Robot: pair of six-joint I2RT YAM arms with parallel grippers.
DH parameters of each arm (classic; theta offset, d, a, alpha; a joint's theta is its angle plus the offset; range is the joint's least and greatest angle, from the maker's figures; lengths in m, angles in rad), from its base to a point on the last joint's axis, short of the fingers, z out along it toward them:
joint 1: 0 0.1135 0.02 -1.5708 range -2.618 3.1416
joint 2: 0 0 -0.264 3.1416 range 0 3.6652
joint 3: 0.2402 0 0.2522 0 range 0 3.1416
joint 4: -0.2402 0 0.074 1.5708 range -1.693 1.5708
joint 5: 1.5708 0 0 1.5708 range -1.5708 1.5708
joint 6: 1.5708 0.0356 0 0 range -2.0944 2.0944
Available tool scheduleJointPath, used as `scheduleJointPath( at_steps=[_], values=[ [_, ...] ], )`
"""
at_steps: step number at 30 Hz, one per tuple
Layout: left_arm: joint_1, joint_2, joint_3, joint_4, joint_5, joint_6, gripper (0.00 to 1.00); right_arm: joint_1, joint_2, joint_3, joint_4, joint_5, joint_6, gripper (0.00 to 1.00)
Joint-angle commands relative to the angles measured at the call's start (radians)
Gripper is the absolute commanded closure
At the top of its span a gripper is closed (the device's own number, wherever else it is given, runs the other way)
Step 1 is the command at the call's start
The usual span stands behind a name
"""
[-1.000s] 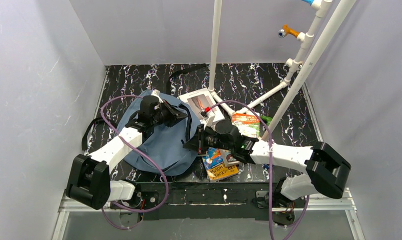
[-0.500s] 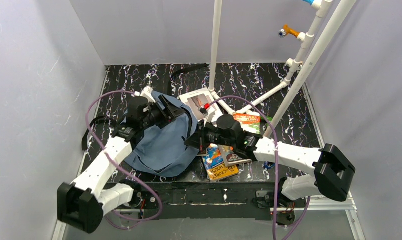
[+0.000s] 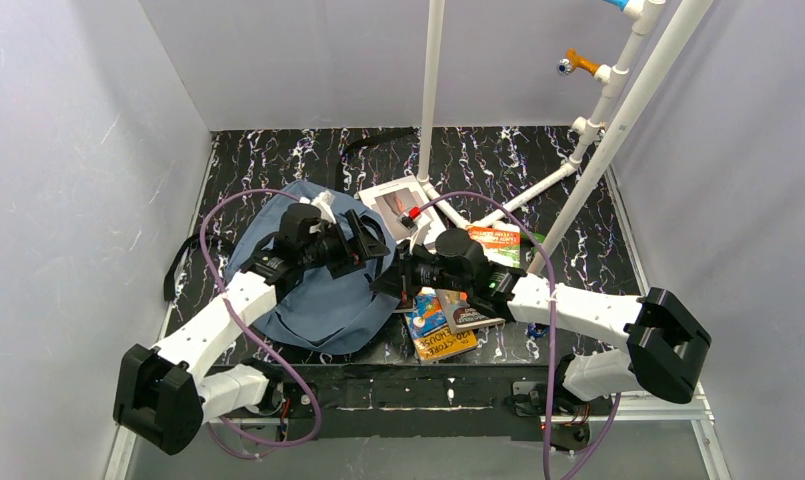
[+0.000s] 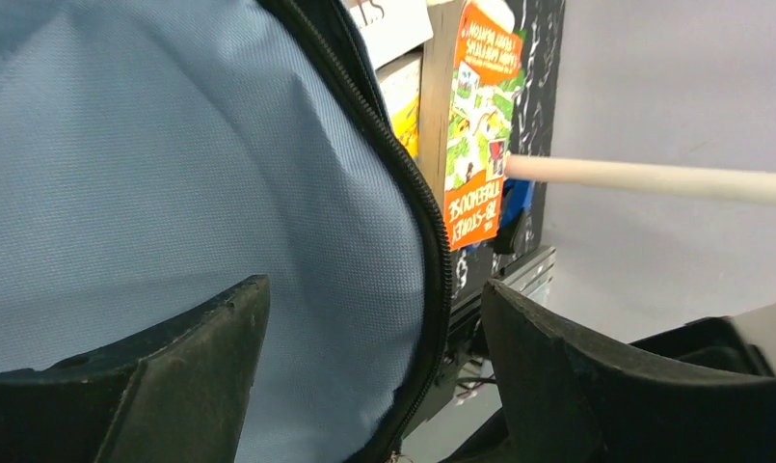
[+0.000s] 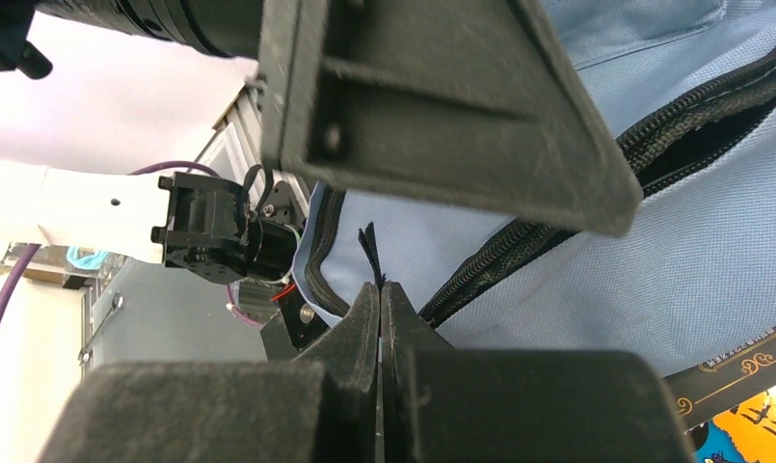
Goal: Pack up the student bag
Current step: Unzip the student bag at the center of the board.
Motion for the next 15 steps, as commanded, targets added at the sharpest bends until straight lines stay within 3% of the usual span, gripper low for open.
scheduleJointPath(
  at_steps=[1,4,9,15],
  values=[
    [-0.053,0.024,0.002,-0.003,-0.03,0.071,0.22,-0.005,-0.047,0.004,0.048,-0.015,-0.014,0.99],
    [-0.076,0.058,0.007,-0.004,-0.043,0.085,0.32,-0.006,-0.044,0.008,0.044,-0.019,-0.018,0.99],
    [-0.077,0.085,0.071,-0.073,-0.155,0.132,0.68,-0.006,-0.027,0.03,0.03,-0.025,-0.03,0.99],
    [-0.07,0.153,0.155,-0.054,-0.197,0.152,1.0,-0.005,-0.024,0.035,0.007,-0.033,-0.045,0.99]
  ],
)
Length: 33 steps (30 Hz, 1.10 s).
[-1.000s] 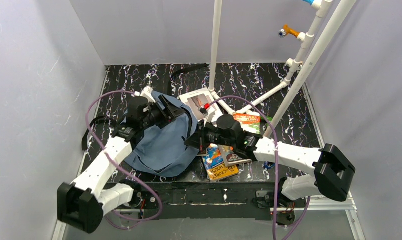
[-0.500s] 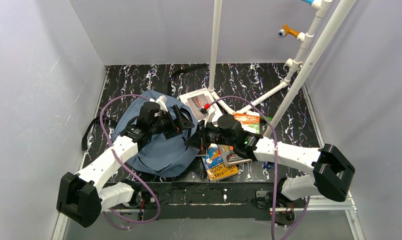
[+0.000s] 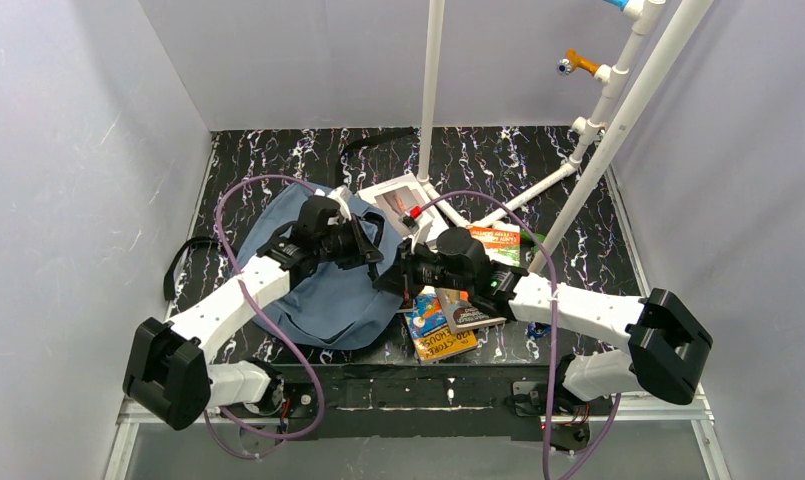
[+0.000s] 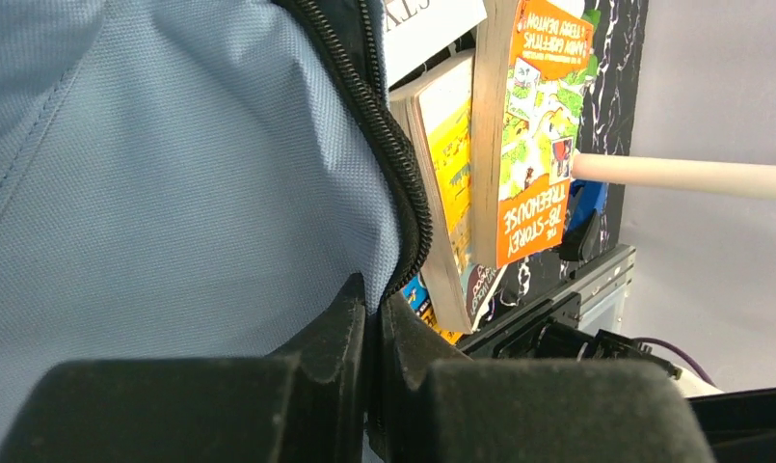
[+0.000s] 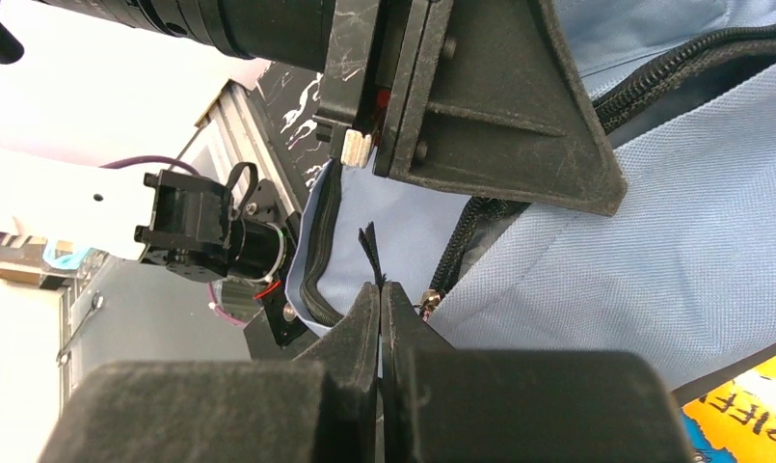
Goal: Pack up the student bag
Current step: Unzip the student bag at the center of the board.
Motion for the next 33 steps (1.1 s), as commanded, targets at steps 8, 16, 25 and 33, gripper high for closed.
scheduleJointPath(
  at_steps=[8,16,25,33],
  values=[
    [0.082,0.131,0.251,-0.041,-0.297,-0.057,1.0,0.111,0.028,0.047,0.073,-0.024,0.015,0.99],
    [0.185,0.169,0.5,-0.102,-0.467,-0.008,1.0,0.196,0.092,0.038,0.105,0.004,0.028,0.99],
    [0.284,0.23,0.608,-0.176,-0.443,-0.005,1.0,0.195,0.099,0.031,0.124,0.021,0.033,0.99],
    [0.286,0.129,0.428,-0.172,-0.211,0.048,0.59,0.148,0.098,0.063,0.072,0.083,-0.015,0.99]
  ],
)
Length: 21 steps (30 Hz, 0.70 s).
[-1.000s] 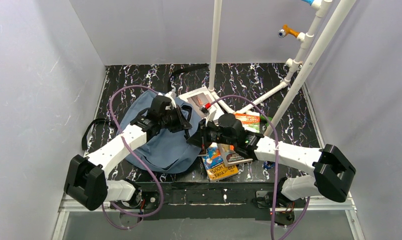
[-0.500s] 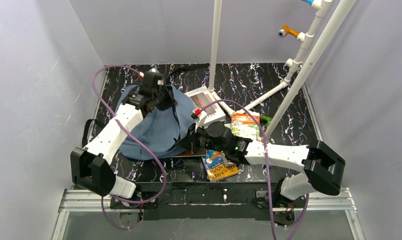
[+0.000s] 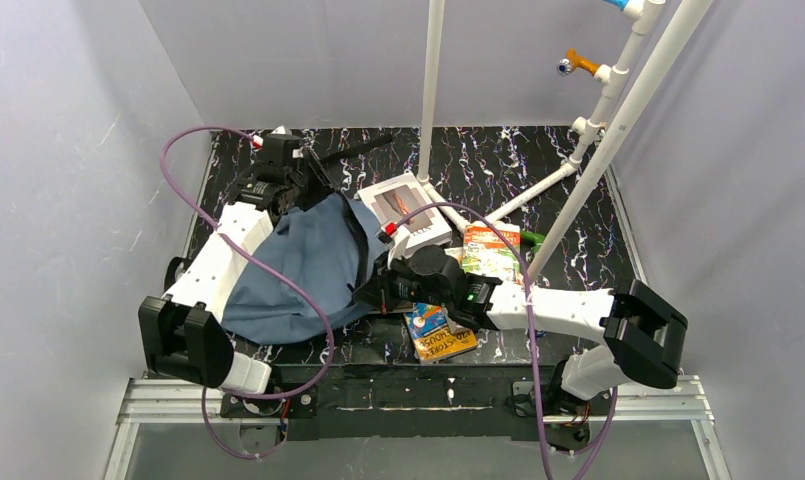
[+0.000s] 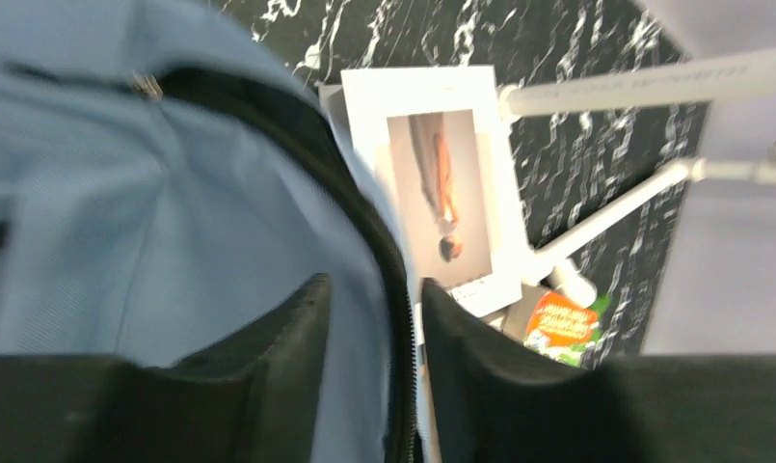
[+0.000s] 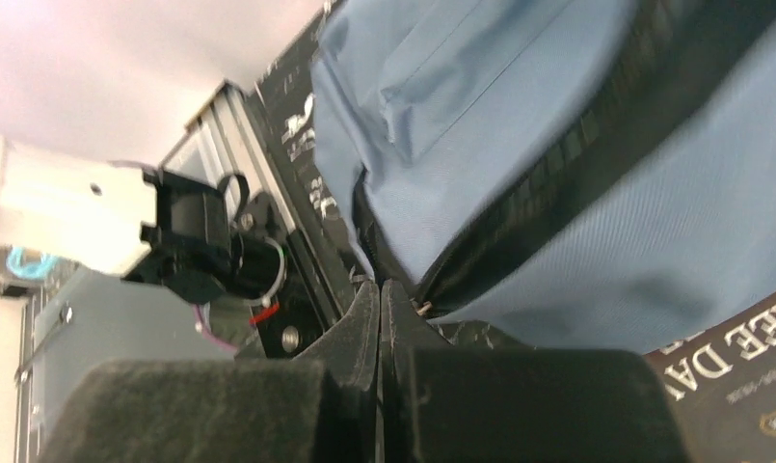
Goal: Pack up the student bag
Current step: Unzip the student bag at the center of the board.
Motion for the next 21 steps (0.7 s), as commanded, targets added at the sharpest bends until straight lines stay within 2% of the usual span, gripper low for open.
scheduleJointPath(
  at_steps=[1,5,8,16,21],
  values=[
    [0.03,-0.103,-0.089,0.117,0.09,0.065,0.52,0.004,-0.015,0.029,-0.067,-0.099,-0.002,0.99],
    [0.03,-0.167,-0.167,0.073,0.176,0.12,0.32,-0.016,-0.015,0.038,-0.098,-0.105,-0.029,0.99],
    [0.028,-0.216,-0.212,0.048,0.248,0.154,0.25,-0.028,-0.013,0.036,-0.092,-0.108,-0.033,0.99],
    [0.015,-0.351,-0.325,0.022,0.383,0.122,0.19,-0.043,0.0,0.017,-0.033,-0.161,-0.04,0.99],
    [-0.04,-0.354,-0.337,0.022,0.363,0.124,0.18,-0.065,-0.007,-0.007,0.031,-0.227,-0.036,0.99]
  ],
)
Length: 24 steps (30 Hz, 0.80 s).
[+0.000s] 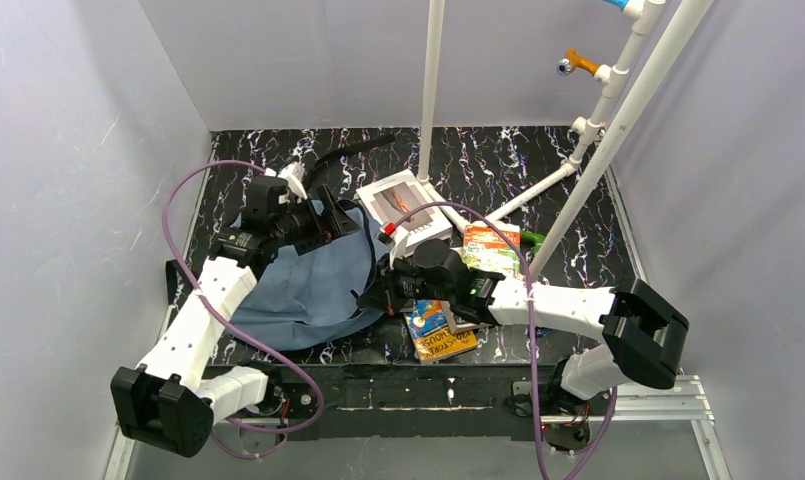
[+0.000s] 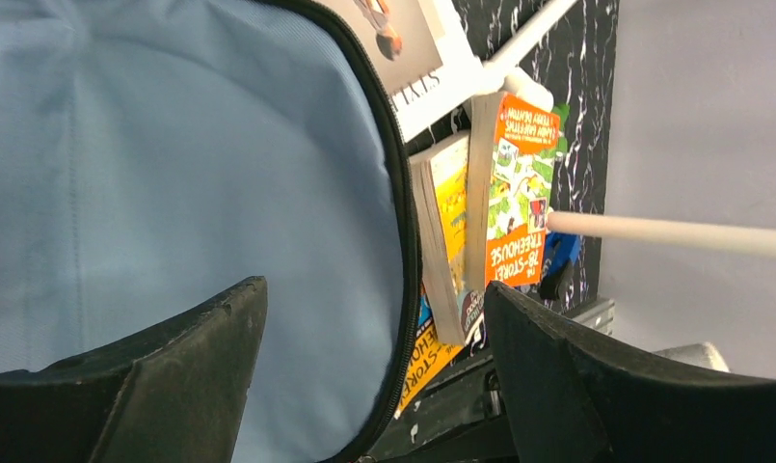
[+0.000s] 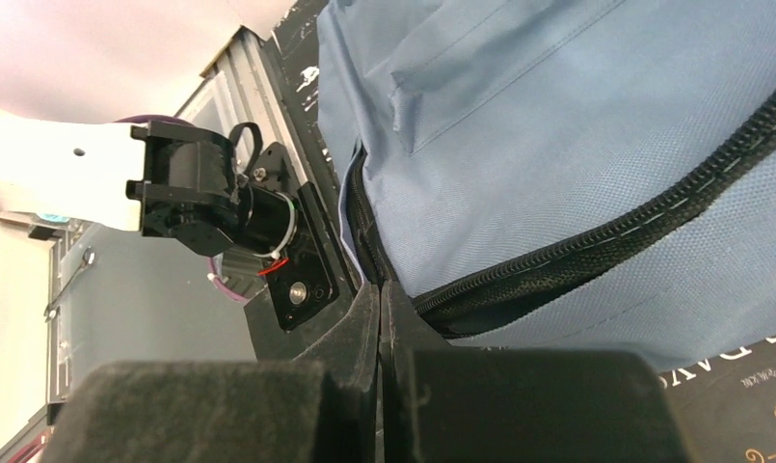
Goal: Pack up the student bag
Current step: Unzip the student bag at the center of the board.
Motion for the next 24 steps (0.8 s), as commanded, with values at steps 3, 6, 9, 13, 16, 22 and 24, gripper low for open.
scheduleJointPath(
  at_steps=[3,6,9,13,16,22,24],
  values=[
    [-0.076,0.005,-0.02,-0.011,0.017,0.011,0.18,-0.033,-0.006,-0.004,0.135,-0.108,0.002,0.99],
    [-0.128,0.055,-0.024,0.006,-0.014,0.022,0.18,-0.037,-0.019,-0.002,0.124,-0.122,0.004,0.99],
    [-0.217,0.161,-0.015,0.063,-0.081,0.047,0.25,-0.048,-0.026,0.03,0.028,-0.11,-0.018,0.99],
    [-0.222,0.25,0.036,0.11,-0.185,0.087,0.7,-0.048,-0.015,0.076,-0.034,-0.103,-0.044,0.99],
    [-0.202,0.241,0.085,0.21,-0.415,0.016,1.0,-0.048,-0.019,0.107,-0.08,-0.08,-0.063,0.99],
    [-0.196,0.208,0.203,0.294,-0.699,-0.015,1.0,-0.031,0.005,0.121,-0.049,-0.083,-0.036,0.99],
    [-0.188,0.232,0.257,0.296,-0.734,0.001,1.0,-0.02,0.033,0.131,-0.032,-0.089,-0.029,0.99]
  ],
)
